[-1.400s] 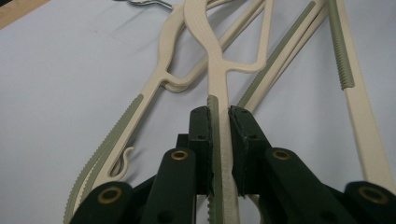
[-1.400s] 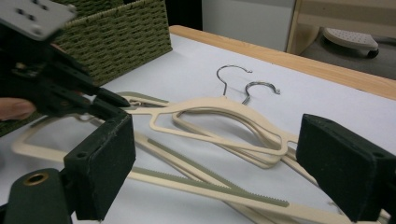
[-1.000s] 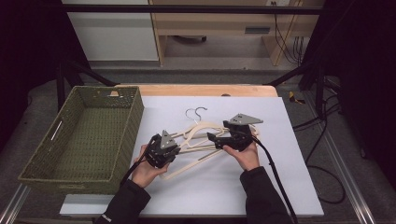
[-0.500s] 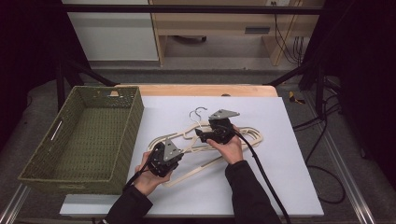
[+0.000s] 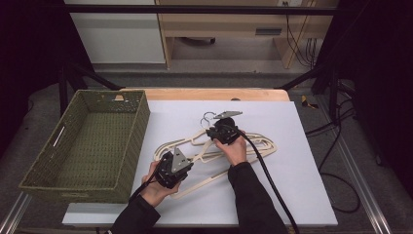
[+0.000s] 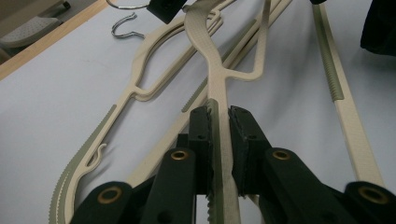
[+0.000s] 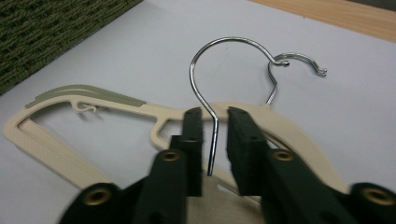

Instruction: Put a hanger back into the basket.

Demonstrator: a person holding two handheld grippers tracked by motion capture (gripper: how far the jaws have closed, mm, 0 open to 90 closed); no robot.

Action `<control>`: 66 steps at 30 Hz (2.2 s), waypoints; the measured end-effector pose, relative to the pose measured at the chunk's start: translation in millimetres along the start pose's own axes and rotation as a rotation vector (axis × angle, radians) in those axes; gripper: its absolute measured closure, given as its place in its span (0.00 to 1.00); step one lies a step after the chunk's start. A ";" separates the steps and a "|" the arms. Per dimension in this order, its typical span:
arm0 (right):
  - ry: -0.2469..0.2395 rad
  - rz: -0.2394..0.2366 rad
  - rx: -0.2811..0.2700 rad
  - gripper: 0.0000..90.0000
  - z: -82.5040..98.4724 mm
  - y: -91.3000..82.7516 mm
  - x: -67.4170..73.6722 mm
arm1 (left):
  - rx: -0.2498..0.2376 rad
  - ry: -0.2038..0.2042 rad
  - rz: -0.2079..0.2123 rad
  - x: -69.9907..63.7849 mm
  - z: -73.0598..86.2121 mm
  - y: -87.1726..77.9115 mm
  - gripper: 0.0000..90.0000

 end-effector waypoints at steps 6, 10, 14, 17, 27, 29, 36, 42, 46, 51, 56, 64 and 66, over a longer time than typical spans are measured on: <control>0.007 -0.023 0.033 0.97 -0.6 -3.5 -0.6 | -0.008 -0.007 0.008 -4.0 2.2 1.6 0.88; 0.001 -0.026 0.009 0.97 -3.2 -14.4 1.2 | -0.012 -0.016 0.013 -5.9 4.5 1.1 0.87; -0.036 -0.028 -0.041 0.98 -4.9 -27.3 9.4 | 0.011 -0.084 0.074 -4.7 13.5 2.9 0.86; -0.062 -0.045 -0.088 0.98 -2.4 -39.6 13.3 | 0.012 -0.122 0.112 -0.9 17.3 5.0 0.87; -0.103 -0.087 -0.187 0.98 4.4 -67.1 15.7 | -0.082 -0.217 0.186 10.4 -21.8 14.3 0.49; -0.100 -0.099 -0.199 0.98 5.4 -70.5 17.2 | -0.080 -0.247 0.222 12.7 -30.5 22.9 0.46; -0.103 -0.127 -0.220 0.98 9.5 -84.3 18.5 | -0.056 -0.321 0.281 14.1 -40.0 50.1 0.62; -0.117 -0.128 -0.229 0.98 10.8 -93.7 18.6 | -0.044 -0.311 0.311 9.9 -39.1 56.2 0.81; -0.134 -0.119 -0.231 0.98 10.8 -103.2 23.5 | -0.058 -0.286 0.317 3.5 -42.0 49.5 0.92; -0.127 -0.126 -0.244 0.87 12.8 -124.3 30.6 | -0.093 -0.284 0.355 -0.8 -42.6 37.6 0.95; -0.132 -0.146 -0.300 0.71 18.9 -150.7 33.5 | -0.127 -0.232 0.317 -9.9 -49.1 20.1 0.95; -0.112 -0.104 -0.370 0.41 31.7 -183.3 21.4 | -0.203 -0.206 0.267 -3.1 -64.2 -15.9 0.95; -0.088 -0.084 -0.396 0.31 36.0 -188.6 14.9 | -0.224 -0.199 0.252 3.0 -68.9 -26.8 0.95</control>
Point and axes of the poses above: each handheld gripper's, and its own axes: y roughly forward along the jaws, z roughly out of its underside, x roughly to its left, the point moved 1 cm from there along y, roughly forward along the jaws, and after that the axes turned 8 degrees about -x, right-handed, at the moved point
